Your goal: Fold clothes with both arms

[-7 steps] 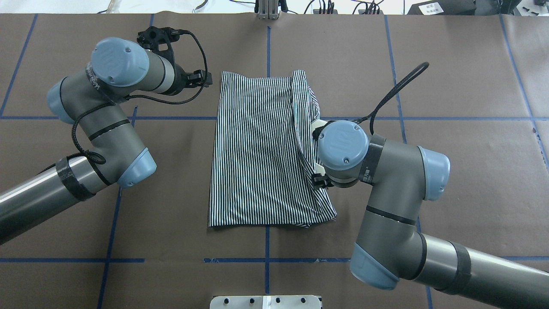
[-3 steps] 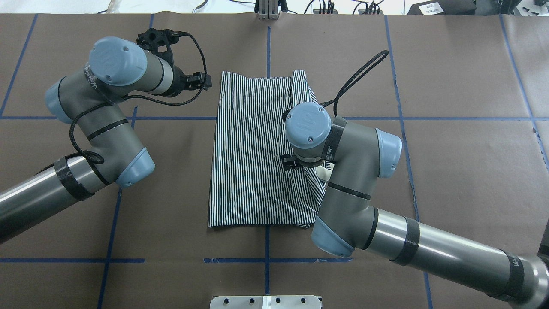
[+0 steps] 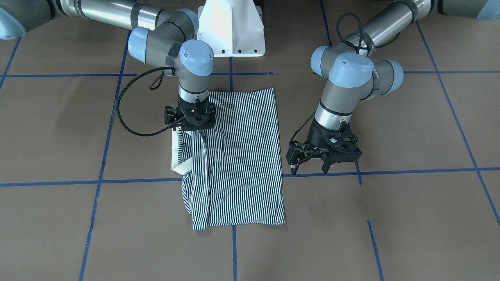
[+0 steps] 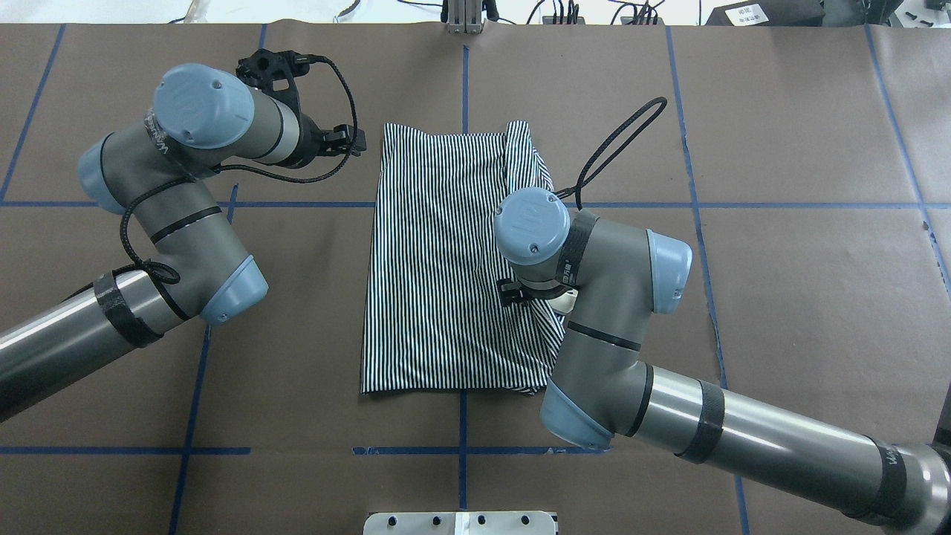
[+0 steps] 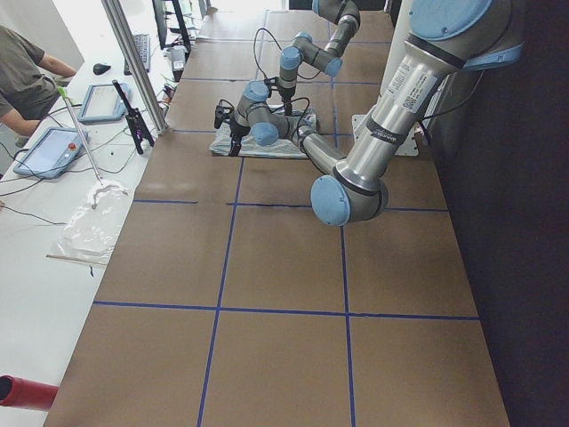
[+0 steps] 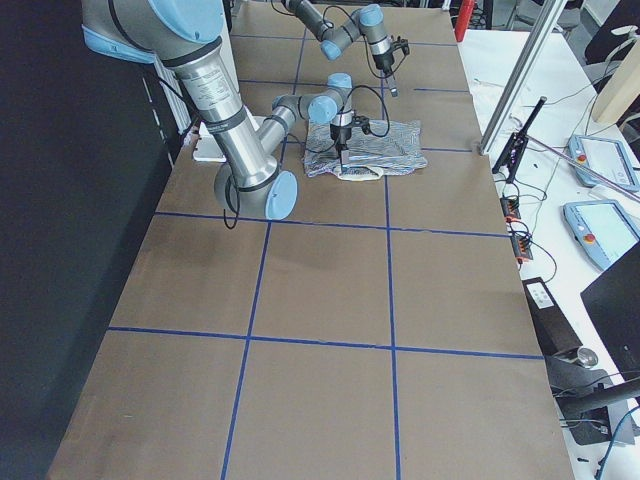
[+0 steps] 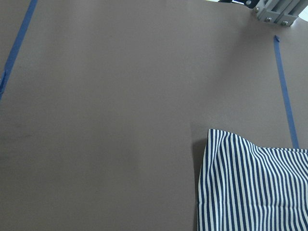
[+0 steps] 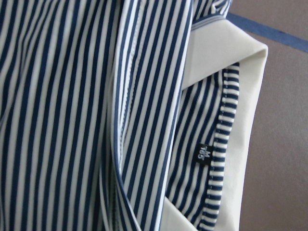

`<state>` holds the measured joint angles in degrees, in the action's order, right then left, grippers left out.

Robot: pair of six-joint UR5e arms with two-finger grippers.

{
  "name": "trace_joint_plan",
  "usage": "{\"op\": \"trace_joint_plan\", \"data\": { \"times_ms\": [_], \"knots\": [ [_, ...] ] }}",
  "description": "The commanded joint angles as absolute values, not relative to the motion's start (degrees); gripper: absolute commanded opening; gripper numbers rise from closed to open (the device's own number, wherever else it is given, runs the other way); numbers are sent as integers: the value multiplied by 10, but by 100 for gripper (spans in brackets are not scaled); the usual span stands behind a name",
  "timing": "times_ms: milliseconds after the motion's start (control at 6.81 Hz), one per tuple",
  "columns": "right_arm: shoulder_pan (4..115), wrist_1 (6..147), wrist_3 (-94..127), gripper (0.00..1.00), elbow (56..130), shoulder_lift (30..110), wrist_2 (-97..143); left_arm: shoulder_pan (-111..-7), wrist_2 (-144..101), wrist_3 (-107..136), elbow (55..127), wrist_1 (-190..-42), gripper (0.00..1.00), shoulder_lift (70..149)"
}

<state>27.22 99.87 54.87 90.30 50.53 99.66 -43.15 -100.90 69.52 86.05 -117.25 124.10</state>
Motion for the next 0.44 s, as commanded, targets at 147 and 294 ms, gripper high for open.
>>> {"op": "trace_joint_plan", "data": {
  "times_ms": [147, 294],
  "knots": [
    [270, 1014, 546, 100, 904, 509, 998, -432, -1009, 695, 860, -1173, 100, 1241],
    [275, 1017, 542, 100, 905, 510, 998, -432, -1009, 695, 860, -1173, 100, 1241]
  ]
}}
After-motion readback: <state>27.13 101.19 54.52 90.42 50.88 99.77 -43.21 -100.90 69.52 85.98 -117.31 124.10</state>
